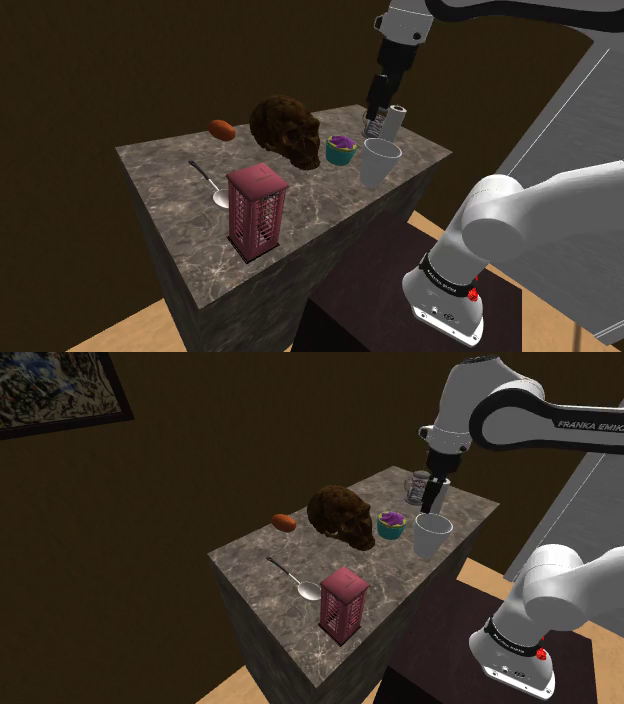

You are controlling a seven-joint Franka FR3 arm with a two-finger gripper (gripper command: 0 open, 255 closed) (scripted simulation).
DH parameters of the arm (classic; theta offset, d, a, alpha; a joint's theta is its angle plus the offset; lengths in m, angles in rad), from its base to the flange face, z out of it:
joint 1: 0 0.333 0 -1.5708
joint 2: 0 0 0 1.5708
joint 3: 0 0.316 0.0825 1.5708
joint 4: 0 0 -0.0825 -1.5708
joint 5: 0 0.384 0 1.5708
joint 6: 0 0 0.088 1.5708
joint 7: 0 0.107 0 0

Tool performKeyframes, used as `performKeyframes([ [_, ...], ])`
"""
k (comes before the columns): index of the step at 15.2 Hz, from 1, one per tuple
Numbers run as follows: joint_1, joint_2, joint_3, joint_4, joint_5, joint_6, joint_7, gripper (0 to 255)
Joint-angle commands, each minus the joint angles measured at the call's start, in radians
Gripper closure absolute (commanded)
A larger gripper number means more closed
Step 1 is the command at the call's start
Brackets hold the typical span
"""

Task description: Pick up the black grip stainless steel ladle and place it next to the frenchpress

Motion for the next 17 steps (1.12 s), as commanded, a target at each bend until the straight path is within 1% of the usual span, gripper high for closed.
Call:
performKeyframes([
  [1,0.000,0.000,0.000,0.000,0.000,0.000,0.000,0],
  [9,0.023,0.200,0.099,0.009,0.087,0.183,0.166,0],
  [13,0.032,0.322,0.144,0.045,0.114,0.269,0.244,0],
  [17,0.040,0.455,0.186,0.102,0.127,0.346,0.321,0],
])
